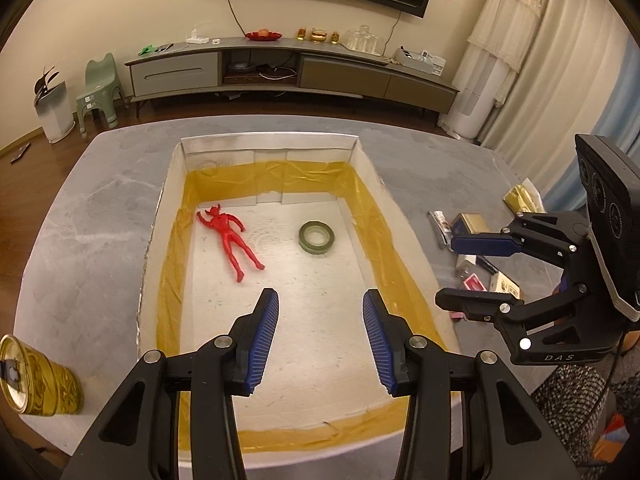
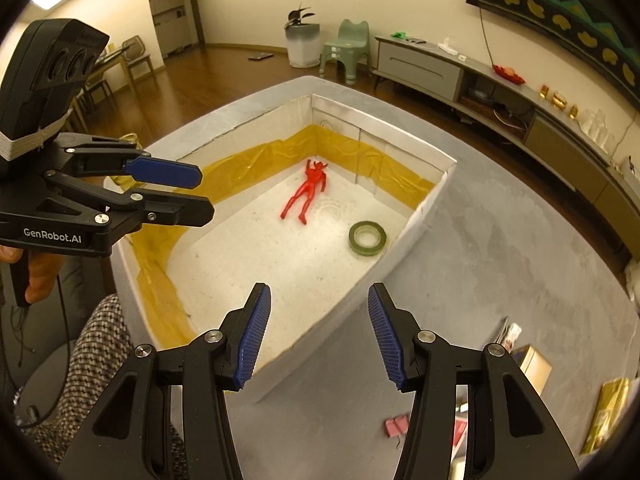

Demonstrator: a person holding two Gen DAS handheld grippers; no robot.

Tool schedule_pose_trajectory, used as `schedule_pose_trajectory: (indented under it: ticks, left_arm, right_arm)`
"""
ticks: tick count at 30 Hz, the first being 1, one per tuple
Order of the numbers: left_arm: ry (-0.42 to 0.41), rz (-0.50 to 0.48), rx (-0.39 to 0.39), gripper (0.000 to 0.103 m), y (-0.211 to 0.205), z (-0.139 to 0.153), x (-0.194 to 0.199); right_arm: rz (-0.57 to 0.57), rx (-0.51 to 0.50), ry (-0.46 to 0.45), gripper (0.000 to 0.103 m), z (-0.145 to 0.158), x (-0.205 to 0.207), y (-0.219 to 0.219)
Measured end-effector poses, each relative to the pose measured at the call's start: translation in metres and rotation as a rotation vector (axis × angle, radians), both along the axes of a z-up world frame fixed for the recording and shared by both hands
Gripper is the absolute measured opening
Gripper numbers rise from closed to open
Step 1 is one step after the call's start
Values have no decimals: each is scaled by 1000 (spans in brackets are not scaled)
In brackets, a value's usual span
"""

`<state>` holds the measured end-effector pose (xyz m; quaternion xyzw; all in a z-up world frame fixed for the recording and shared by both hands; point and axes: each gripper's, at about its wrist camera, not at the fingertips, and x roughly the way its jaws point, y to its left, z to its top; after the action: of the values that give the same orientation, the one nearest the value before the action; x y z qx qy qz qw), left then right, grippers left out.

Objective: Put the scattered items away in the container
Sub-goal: 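Withdraw both tools from the box back toward the remaining table items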

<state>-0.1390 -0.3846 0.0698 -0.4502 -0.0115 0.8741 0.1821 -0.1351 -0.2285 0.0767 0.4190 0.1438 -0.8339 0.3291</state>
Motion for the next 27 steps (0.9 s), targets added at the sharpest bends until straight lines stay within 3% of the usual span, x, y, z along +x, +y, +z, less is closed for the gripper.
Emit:
schedule_pose_trajectory:
  ticks: [12,20,23,27]
  left_arm:
    - [17,-89,-12,46,44,13,41]
    - [18,-207,-36,46,102,11,66]
    - [21,-256,-47,55,128,6,75]
    - [14,-309,-60,55,161,-5,81]
  right_arm:
    - [-38,-68,-7,54,5,37,49]
    - [-97,-82,-11,54,-4,63,99]
    - [-131,-94,-23,54,-11,71,121]
    - [-189,-113,-48,54,-23,77,152]
